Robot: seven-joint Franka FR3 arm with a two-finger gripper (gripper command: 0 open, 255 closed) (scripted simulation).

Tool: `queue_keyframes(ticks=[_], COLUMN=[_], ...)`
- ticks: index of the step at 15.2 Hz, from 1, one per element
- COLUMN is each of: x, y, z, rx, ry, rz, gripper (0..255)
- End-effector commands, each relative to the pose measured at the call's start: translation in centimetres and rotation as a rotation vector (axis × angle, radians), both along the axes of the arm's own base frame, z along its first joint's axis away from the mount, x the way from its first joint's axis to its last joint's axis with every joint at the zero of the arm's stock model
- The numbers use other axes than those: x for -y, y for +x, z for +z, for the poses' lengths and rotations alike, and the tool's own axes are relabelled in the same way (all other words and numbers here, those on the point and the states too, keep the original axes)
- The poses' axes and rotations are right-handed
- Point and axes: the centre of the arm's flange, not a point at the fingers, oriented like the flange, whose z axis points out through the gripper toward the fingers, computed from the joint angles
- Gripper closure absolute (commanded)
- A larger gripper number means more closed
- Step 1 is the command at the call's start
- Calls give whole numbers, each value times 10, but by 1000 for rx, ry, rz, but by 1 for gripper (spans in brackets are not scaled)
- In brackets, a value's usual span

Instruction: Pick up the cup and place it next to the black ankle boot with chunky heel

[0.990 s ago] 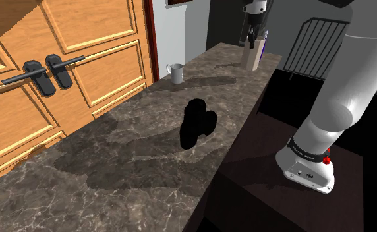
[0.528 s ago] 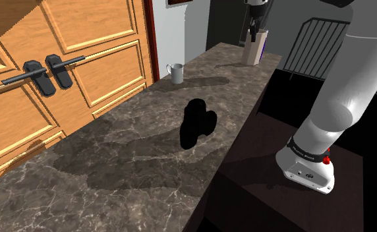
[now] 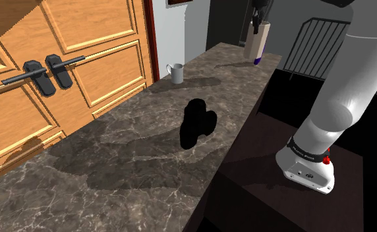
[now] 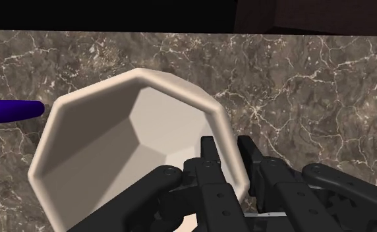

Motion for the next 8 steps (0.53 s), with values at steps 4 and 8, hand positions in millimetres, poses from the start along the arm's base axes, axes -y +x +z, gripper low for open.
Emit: queue_keyframes(ticks=[4,8], x=[0,0], y=[0,0], z=[27,48], rx=[1,1], ry=[0,0], rz=[0,0], gripper=[255,255])
